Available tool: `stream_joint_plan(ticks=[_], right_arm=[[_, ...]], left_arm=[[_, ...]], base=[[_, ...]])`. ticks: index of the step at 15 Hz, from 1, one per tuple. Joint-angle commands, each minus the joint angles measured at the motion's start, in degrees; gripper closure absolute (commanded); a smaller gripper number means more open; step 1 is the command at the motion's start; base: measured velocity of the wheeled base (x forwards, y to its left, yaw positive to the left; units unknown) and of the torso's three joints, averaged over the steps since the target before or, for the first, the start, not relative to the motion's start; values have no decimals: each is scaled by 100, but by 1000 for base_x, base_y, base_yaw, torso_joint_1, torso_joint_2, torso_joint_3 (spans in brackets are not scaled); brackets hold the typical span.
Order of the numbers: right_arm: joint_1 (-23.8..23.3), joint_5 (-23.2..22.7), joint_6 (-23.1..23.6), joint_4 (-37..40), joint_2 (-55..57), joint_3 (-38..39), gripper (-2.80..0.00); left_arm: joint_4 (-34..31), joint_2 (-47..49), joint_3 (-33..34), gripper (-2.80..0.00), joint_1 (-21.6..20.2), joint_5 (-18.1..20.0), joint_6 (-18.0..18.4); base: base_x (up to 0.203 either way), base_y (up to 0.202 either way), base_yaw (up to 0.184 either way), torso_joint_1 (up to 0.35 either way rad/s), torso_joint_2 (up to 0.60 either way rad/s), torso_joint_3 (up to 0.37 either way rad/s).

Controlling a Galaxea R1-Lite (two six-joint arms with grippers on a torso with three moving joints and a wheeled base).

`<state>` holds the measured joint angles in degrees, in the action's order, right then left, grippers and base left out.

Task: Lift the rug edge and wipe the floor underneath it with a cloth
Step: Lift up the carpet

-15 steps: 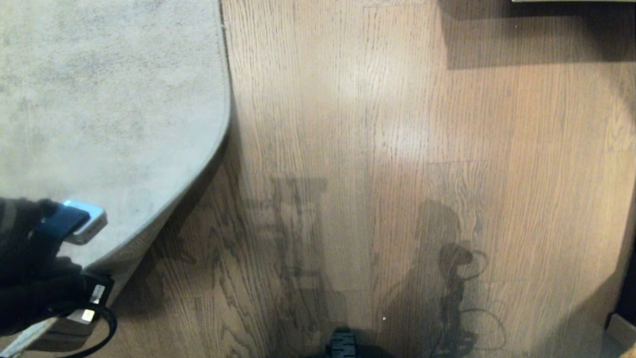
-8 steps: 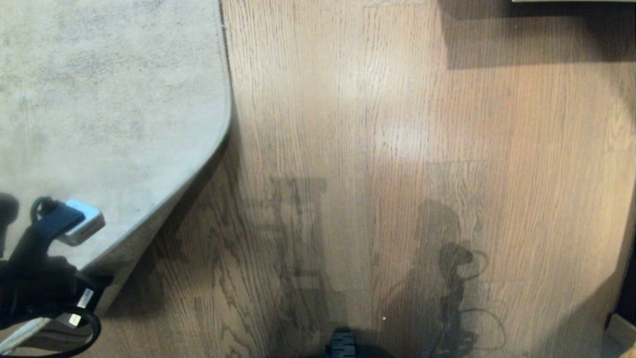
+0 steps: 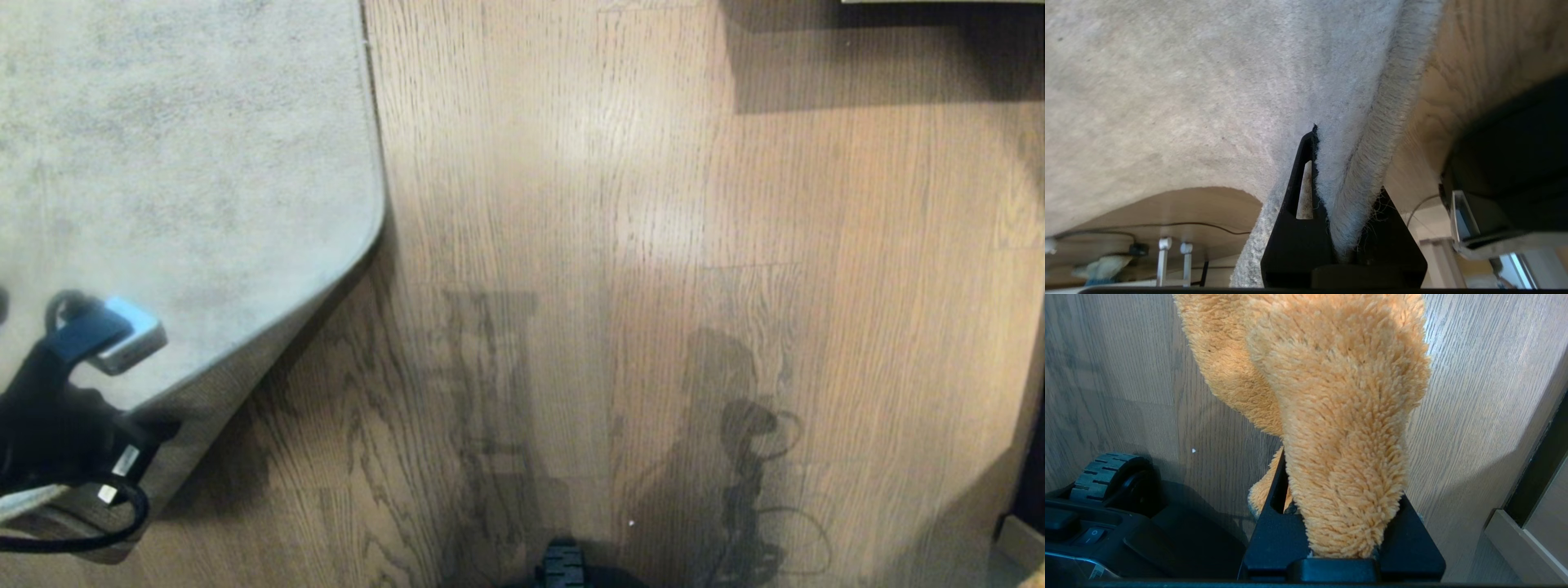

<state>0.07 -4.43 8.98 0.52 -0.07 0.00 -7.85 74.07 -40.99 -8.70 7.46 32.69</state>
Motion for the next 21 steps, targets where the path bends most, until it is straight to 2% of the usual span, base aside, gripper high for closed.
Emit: stream_joint_plan(ticks=[1, 3, 6, 10, 13, 21], right_arm=[[1, -6, 15, 0, 7, 0, 0], [1, -6, 7, 0, 7, 0, 0], [1, -6, 7, 0, 7, 0, 0], [1, -6, 7, 0, 7, 0, 0], [1, -6, 7, 0, 7, 0, 0], [1, -6, 7, 0, 7, 0, 0]], left_arm=[[-379, 129, -247, 0, -288, 301, 202], [-887, 182, -478, 0, -401, 522, 320], [-1166, 231, -612, 0, -404, 546, 325], [-1184, 285, -586, 0, -369, 546, 354], [-1175, 354, -602, 0, -378, 563, 798], [-1163, 316, -551, 0, -334, 656, 809]], base=[[0, 0, 0, 0, 0, 0], [0, 0, 0, 0, 0, 0], [0, 0, 0, 0, 0, 0], [0, 0, 0, 0, 0, 0], [0, 0, 0, 0, 0, 0], [0, 0, 0, 0, 0, 0]])
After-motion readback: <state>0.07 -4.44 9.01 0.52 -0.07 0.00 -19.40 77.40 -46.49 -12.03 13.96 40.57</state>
